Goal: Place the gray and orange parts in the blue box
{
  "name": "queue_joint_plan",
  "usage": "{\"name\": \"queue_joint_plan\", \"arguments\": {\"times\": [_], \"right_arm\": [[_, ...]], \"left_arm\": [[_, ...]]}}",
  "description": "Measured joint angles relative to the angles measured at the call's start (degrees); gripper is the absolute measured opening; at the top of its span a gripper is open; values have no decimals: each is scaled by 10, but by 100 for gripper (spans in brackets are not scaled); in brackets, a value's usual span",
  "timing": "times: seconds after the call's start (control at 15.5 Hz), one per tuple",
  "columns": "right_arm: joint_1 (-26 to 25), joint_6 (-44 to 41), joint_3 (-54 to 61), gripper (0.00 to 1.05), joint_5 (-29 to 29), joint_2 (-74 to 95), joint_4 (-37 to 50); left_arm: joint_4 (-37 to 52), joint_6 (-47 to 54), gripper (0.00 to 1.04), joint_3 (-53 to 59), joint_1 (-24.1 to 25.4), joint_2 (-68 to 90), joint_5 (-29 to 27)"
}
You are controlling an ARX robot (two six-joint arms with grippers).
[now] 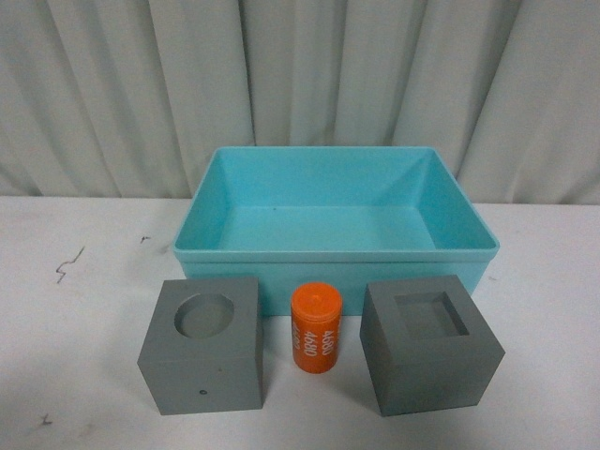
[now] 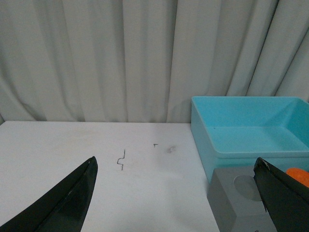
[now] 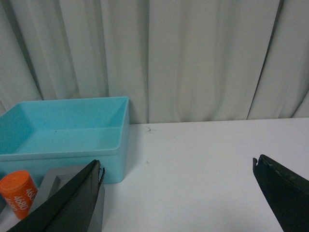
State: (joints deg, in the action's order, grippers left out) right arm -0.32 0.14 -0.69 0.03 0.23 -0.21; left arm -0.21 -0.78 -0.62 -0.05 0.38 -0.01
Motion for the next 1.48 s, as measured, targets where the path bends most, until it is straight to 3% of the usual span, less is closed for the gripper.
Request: {"name": "queue_joint_plan", "arguments": {"times": [1.48], "right_arm": [[0,0,0,98,0,0,0]], "left_arm": [[0,0,98,0,0,0,0]]}}
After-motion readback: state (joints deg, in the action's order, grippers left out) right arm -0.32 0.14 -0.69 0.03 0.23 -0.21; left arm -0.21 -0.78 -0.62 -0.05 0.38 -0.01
